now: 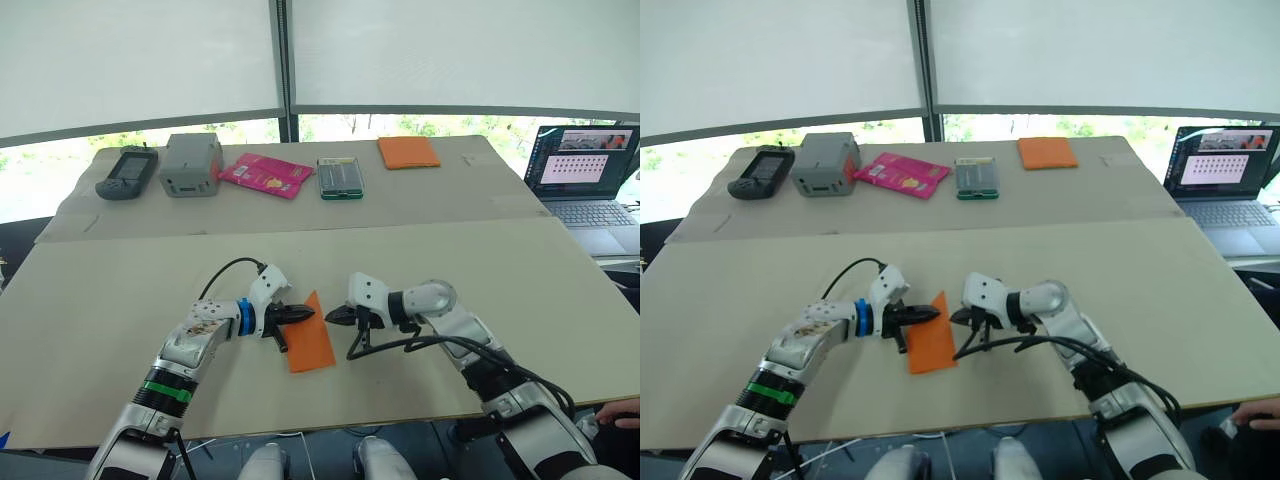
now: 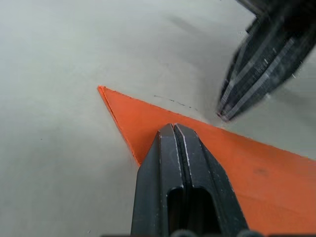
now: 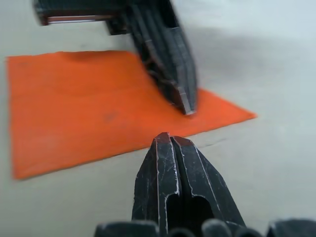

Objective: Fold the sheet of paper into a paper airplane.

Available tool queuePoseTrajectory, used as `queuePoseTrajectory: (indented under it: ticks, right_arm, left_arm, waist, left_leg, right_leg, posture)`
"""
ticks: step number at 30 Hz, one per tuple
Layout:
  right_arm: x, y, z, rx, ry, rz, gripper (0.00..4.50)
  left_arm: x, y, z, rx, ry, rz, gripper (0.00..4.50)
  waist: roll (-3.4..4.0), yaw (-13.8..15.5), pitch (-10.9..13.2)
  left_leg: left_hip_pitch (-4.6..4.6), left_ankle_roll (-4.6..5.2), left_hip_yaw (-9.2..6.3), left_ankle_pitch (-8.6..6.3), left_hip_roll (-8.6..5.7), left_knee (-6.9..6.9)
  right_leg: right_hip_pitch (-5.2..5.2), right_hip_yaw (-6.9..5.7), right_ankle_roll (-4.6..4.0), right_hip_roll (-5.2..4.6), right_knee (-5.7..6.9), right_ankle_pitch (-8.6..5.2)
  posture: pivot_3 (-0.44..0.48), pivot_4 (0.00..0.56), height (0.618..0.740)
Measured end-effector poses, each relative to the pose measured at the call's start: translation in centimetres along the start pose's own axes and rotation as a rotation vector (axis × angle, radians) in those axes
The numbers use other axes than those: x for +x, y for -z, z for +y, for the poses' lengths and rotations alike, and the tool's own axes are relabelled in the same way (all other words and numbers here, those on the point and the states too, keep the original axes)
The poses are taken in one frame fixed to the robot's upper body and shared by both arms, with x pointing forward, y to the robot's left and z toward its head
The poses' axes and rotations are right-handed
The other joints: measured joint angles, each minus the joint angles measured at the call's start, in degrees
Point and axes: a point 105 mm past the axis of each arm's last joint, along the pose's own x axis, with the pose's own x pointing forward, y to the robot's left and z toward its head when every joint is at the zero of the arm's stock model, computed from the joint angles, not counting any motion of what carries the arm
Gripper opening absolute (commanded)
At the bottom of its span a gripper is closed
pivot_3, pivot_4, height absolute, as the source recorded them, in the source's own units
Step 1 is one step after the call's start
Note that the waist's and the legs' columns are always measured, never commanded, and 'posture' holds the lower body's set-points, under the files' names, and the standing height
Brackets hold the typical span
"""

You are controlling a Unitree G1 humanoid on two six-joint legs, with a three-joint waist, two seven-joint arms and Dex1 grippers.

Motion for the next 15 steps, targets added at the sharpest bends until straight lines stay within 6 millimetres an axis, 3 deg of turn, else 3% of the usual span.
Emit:
queuePoseTrajectory:
  ticks: [5, 9, 12, 15]
  right_arm:
    - [1.9, 0.1, 0.1, 0.011, -0.034, -0.022, 0.00]
    - [2.0, 0.2, 0.4, 0.002, -0.048, -0.034, 0.00]
    - [2.0, 0.2, 1.1, 0.009, -0.074, -0.050, 0.00]
    - [1.3, 0.4, 3.5, 0.037, -0.143, -0.077, 0.00]
  left_arm:
    - [0.0, -0.2, 0.1, 0.009, -0.004, -0.002, 0.02]
    - [0.0, -0.2, 0.2, 0.009, -0.006, -0.001, 0.02]
    - [0.0, -0.2, 0.2, 0.011, -0.007, -0.001, 0.02]
    - [0.0, -0.2, 0.1, 0.016, -0.002, 0.000, 0.02]
  waist:
    - [0.00, 0.03, 0.00]
    - [0.00, -0.02, 0.00]
    - [0.01, -0.02, -0.01]
    - [0.01, 0.15, -0.01]
  left_leg:
    - [-0.10, 0.00, -0.02, 0.00, -0.03, 0.00]
    - [-0.04, 0.00, -0.01, 0.00, -0.03, 0.00]
    - [0.00, 0.00, -0.02, 0.00, -0.02, 0.00]
    - [-0.04, 0.00, -0.08, 0.00, -0.02, 0.00]
  right_leg:
    - [-0.03, 0.00, -0.27, -0.02, -0.02, 0.16]
    - [0.00, 0.00, -0.26, -0.07, -0.02, 0.16]
    - [0.03, -0.01, -0.21, -0.04, -0.01, 0.12]
    - [0.03, -0.02, 0.00, -0.02, -0.01, -0.01]
  posture:
    - [0.000, 0.150, 0.740]
    - [0.000, 0.150, 0.740]
    - [0.000, 0.150, 0.740]
    - [0.000, 0.150, 0.740]
